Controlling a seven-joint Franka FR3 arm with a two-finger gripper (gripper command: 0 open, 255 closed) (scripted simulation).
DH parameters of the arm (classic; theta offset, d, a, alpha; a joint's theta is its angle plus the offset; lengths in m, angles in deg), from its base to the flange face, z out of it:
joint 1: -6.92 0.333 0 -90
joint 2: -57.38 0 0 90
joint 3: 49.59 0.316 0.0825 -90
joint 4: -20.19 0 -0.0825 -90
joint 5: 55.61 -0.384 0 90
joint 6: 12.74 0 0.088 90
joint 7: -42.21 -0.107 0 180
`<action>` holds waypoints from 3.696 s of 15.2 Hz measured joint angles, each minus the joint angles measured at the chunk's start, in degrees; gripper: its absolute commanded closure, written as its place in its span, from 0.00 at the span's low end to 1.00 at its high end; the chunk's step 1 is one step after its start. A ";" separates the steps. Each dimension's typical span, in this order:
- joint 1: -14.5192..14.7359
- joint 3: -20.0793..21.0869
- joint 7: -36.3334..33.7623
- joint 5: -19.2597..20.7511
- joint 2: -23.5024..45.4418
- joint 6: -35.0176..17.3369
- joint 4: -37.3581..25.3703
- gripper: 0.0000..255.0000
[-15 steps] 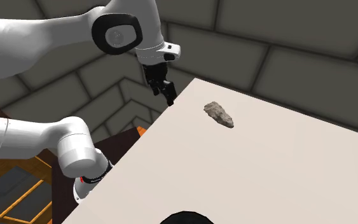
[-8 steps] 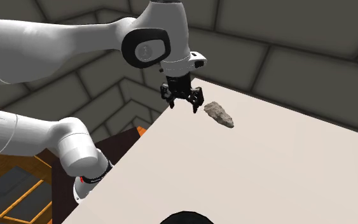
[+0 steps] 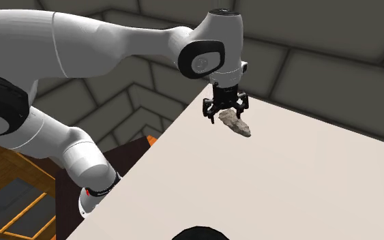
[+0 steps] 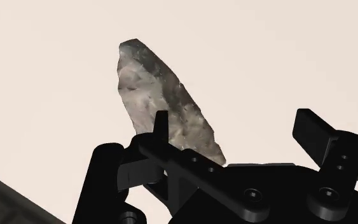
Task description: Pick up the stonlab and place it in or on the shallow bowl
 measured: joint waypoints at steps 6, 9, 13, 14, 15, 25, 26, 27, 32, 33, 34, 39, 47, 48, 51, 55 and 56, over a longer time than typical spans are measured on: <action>2.26 -3.79 17.94 -4.61 10.02 -3.36 -6.34 0.00; 2.19 -4.04 18.63 -4.96 10.79 -5.41 -5.01 0.00; 2.11 -4.24 18.88 -5.26 11.49 -7.22 -3.84 0.00; 2.10 -4.27 18.93 -5.30 11.55 -7.29 -3.83 0.00; 2.09 -4.28 18.95 -5.31 11.58 -7.33 -3.83 0.00; 2.10 -4.27 18.97 -5.34 11.57 -7.38 -3.85 1.00; 2.10 -4.27 18.97 -5.35 11.58 -7.38 -3.85 1.00; 2.10 -4.27 18.97 -5.34 11.58 -7.38 -3.85 1.00; 2.16 -4.14 18.87 -5.14 11.12 -5.75 -5.01 1.00; 2.19 -4.10 18.90 -5.17 11.11 -5.04 -5.71 1.00; 2.18 -4.08 18.94 -5.06 10.86 -4.32 -6.22 1.00; 2.30 -3.94 19.20 -5.26 10.87 -0.57 -9.99 1.00; 2.42 -3.83 19.82 -5.61 11.13 5.56 -16.36 1.00; 2.44 -3.80 19.88 -5.64 11.14 6.47 -17.29 1.00; 2.35 -3.99 20.49 -6.10 11.84 8.90 -20.37 1.00; 2.42 -3.95 20.79 -6.48 12.48 12.16 -24.19 1.00; 2.36 -4.06 21.05 -6.68 12.81 12.82 -25.16 1.00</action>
